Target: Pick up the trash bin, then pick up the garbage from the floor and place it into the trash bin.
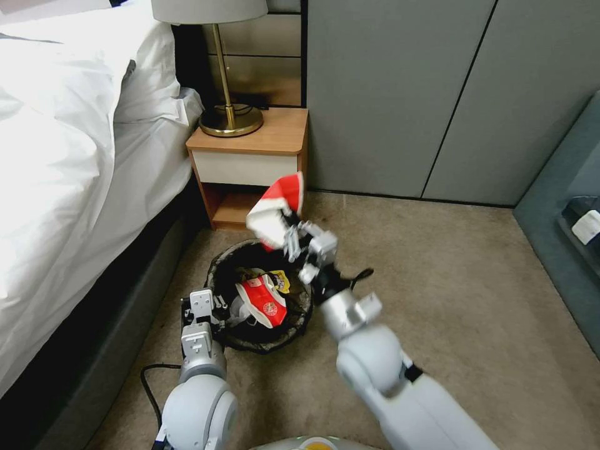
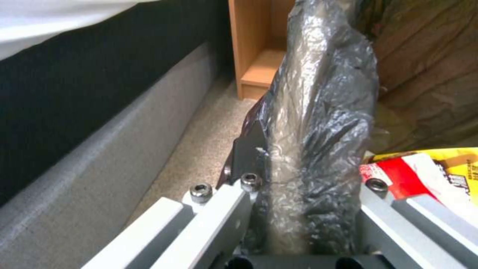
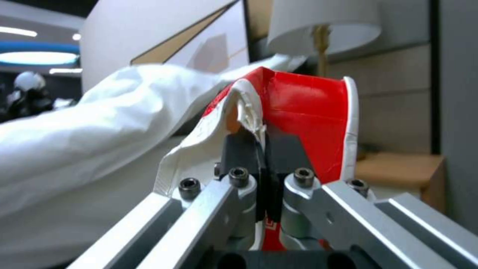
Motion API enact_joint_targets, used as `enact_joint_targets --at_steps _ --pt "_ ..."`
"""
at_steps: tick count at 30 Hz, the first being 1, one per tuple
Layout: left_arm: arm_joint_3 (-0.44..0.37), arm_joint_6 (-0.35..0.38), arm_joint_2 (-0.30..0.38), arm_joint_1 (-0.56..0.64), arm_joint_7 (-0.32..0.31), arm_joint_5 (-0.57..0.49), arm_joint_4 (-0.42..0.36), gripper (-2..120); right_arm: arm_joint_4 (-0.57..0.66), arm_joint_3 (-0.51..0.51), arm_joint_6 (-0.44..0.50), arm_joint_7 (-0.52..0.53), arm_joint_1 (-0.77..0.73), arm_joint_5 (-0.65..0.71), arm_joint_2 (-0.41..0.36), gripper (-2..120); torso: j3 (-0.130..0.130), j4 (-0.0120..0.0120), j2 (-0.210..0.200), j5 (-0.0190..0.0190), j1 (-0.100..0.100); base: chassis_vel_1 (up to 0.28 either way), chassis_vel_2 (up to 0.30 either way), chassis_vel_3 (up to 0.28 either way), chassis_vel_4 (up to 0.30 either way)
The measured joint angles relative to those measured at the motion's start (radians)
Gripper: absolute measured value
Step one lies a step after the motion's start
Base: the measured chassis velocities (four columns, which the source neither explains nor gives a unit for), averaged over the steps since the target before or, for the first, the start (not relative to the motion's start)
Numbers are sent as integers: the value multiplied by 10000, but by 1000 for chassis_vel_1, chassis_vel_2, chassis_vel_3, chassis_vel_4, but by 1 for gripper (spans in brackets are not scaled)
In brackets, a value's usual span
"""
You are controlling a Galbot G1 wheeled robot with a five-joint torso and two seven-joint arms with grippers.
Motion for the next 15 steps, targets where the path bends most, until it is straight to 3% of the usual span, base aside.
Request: enact_joint_targets --at_steps 15 --pt "-5 17 2 -44 -6 -23 -22 0 -1080 -68 510 226 -1014 -323 -99 0 1 0 0 0 0 0 0 0 0"
